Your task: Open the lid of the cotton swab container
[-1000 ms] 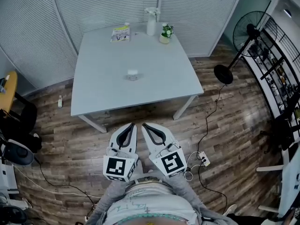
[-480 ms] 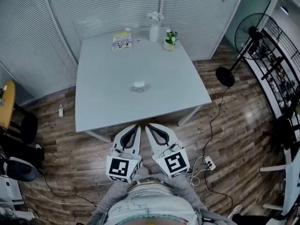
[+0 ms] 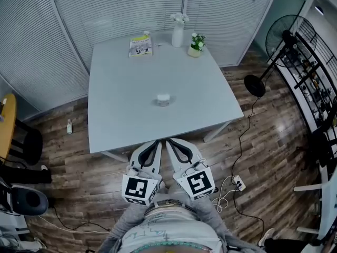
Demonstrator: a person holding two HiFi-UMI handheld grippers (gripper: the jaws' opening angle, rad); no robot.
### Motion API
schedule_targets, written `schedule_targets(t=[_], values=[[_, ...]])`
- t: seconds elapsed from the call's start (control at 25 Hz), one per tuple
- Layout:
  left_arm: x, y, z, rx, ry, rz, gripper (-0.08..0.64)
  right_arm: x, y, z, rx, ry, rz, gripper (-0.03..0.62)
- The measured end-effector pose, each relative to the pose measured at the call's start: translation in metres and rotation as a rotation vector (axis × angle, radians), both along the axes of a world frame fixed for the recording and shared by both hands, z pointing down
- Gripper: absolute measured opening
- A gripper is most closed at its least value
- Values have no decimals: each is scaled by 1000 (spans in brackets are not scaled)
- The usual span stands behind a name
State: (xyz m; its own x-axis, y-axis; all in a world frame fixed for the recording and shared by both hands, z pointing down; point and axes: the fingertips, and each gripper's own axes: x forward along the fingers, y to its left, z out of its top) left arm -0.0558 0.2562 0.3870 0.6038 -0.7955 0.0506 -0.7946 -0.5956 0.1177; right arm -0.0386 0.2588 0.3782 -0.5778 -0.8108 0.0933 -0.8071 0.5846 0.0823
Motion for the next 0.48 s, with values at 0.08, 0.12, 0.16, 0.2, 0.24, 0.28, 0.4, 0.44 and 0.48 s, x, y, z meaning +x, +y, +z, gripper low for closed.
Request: schedule_targets(t=[0.08, 0.12, 0.16, 0.2, 0.24, 0.28, 0.4, 0.44, 0.48], values=[[-3, -3, 0, -6, -1, 1, -2, 0, -3, 3, -3, 2, 3, 0], [-4, -5, 0, -9, -1, 0, -2, 0, -6, 4, -6, 3, 4, 0], [-5, -8, 0, -11, -1, -1, -2, 0, -9, 4, -11, 3, 5, 0], [-5, -10, 1, -15, -1, -3, -2, -1, -11, 5, -14, 4, 5, 0], [-6, -13, 2, -18, -1, -5, -2, -1, -14, 6, -16, 5, 4, 0], [-6, -15, 3, -21, 0, -7, -2, -1, -16, 7, -18, 5, 2, 0], [-6, -25, 7, -25, 2, -12, -2, 0, -26, 9, -30, 3, -4, 0], [-5, -32, 7, -26, 3, -15, -2, 0, -33, 9, -31, 4, -7, 0], [-4, -39, 8, -27, 4, -18, -2, 1, -41, 9, -33, 4, -11, 0]])
